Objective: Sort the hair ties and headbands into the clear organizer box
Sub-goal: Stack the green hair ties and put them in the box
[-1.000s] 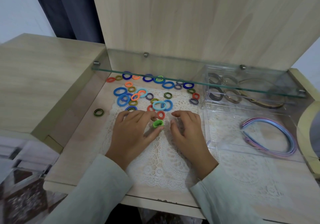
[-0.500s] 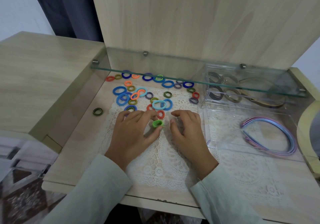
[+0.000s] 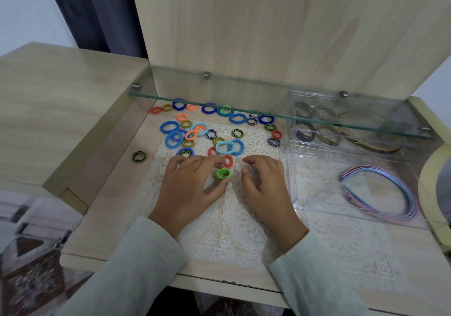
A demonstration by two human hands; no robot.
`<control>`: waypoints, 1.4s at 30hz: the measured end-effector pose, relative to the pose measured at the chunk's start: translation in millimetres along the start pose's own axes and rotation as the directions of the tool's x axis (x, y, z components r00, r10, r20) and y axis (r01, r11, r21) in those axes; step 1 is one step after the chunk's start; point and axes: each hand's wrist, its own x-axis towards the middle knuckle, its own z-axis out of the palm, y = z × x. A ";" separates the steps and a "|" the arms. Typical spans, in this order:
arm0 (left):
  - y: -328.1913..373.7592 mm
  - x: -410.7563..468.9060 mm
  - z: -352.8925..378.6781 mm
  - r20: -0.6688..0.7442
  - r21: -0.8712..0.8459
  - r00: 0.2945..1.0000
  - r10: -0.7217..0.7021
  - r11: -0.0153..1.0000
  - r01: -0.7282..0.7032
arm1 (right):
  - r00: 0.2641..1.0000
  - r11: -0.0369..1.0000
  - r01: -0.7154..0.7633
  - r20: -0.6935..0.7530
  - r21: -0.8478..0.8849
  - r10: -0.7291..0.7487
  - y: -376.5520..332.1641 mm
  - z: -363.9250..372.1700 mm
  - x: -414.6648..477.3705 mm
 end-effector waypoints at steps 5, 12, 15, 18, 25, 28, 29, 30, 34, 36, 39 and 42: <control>-2.5 1.6 0.4 -0.047 -0.051 0.998 -0.048 0.998 0.045 | 1.000 1.000 -0.022 0.002 0.006 0.022 -0.8 -1.5 1.2; -14.2 5.7 9.9 0.011 0.073 0.929 -0.370 0.927 0.369 | 0.998 0.999 -0.049 0.051 -0.007 0.049 -3.9 -2.6 11.4; -16.1 7.2 15.0 0.095 0.163 0.889 -0.448 0.888 0.430 | 0.998 0.997 -0.042 0.037 -0.059 0.045 -5.8 -1.6 22.8; -17.0 9.7 16.0 0.132 0.202 0.874 -0.467 0.876 0.437 | 0.996 0.985 -0.076 0.034 -0.158 0.082 -6.3 7.9 43.4; -17.4 11.6 16.4 0.188 0.227 0.859 -0.476 0.872 0.434 | 0.998 0.952 -0.053 0.003 -0.301 0.057 -10.0 33.8 106.0; -17.9 12.0 15.9 0.199 0.236 0.856 -0.476 0.871 0.430 | 0.999 0.950 -0.036 0.020 -0.310 0.045 -15.5 40.1 125.8; -17.7 12.3 15.4 0.203 0.237 0.856 -0.476 0.872 0.429 | 0.997 0.943 -0.033 0.050 -0.331 0.052 -16.0 41.3 131.5; -17.8 12.1 15.3 0.205 0.237 0.855 -0.476 0.872 0.429 | 0.994 0.932 -0.032 0.083 -0.360 0.066 -16.8 42.4 136.1; -16.4 12.6 14.7 0.189 0.202 0.859 -0.476 0.875 0.441 | 0.983 0.890 -0.022 0.152 -0.455 0.102 -12.1 45.7 149.3; -16.2 13.3 14.8 0.196 0.208 0.857 -0.476 0.874 0.438 | 0.978 0.875 -0.030 0.166 -0.483 0.125 -10.2 46.1 151.6; -16.8 13.4 14.8 0.202 0.225 0.859 -0.471 0.876 0.428 | 0.977 0.855 -0.034 0.164 -0.517 0.137 -9.0 46.0 154.3; -16.8 13.5 15.3 0.203 0.229 0.857 -0.474 0.873 0.429 | 0.982 0.834 -0.028 0.140 -0.551 0.125 -8.3 47.1 152.7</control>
